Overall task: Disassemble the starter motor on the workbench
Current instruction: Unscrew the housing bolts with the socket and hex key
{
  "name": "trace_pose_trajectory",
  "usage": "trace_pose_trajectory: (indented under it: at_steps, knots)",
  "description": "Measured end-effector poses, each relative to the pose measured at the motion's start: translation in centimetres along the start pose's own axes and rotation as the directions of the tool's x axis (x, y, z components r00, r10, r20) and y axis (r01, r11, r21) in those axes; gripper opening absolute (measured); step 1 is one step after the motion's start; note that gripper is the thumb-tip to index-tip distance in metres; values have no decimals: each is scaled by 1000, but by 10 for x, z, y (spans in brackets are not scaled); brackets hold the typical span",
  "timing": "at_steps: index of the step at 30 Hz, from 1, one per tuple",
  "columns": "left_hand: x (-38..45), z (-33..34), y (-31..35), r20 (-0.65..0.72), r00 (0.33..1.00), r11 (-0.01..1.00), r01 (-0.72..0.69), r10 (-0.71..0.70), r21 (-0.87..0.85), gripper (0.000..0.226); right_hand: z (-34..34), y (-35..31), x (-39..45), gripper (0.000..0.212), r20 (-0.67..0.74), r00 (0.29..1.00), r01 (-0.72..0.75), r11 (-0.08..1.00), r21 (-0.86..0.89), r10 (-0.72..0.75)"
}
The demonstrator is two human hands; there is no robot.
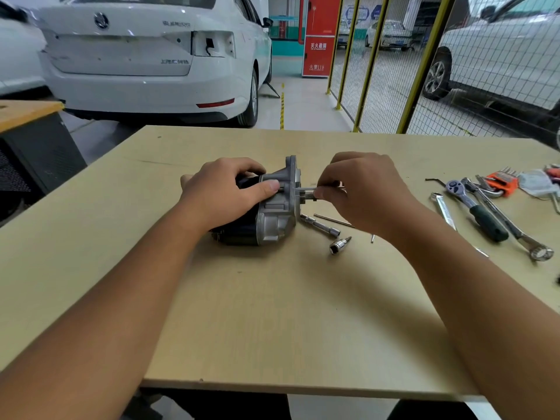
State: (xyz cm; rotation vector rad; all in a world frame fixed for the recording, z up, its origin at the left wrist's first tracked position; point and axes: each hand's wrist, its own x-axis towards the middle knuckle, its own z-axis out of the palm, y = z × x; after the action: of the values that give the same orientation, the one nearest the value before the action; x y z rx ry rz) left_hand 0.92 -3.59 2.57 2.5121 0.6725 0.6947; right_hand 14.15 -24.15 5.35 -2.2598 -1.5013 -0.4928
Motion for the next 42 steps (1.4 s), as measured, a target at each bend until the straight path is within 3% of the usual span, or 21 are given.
trace_pose_trajectory:
  at_steps: [4,10,14,20,30,38,42]
  knots:
    - [1,0,-2,6,1000,1000,-5,5,9,65,-2,-2,0,12,-35,999,-21,1000,13,22]
    - [1,0,-1,-4,1000,1000,-4,4,-2,61,0,2,0,19,24,1000,-21,995,95,19]
    - [1,0,-1,0,1000,1000,-3,3,-2,60,-1,5,1,19,63,998,-16,997,70,12]
    - [1,-1,-1,13,1000,1000,-1,1,-1,66,-5,4,1,9,-6,1000,-23,998,-55,23]
    - [1,0,-1,0,1000,1000,-2,2,-15,55,-2,7,1,11,34,999,-8,988,152,2]
    - [1,0,-1,10,1000,1000,2,-2,-9,65,-1,6,1,15,42,999,-10,1000,4,10]
    - [1,0,-2,20,1000,1000,-6,6,5,70,-3,4,1,12,25,999,-26,1000,17,25]
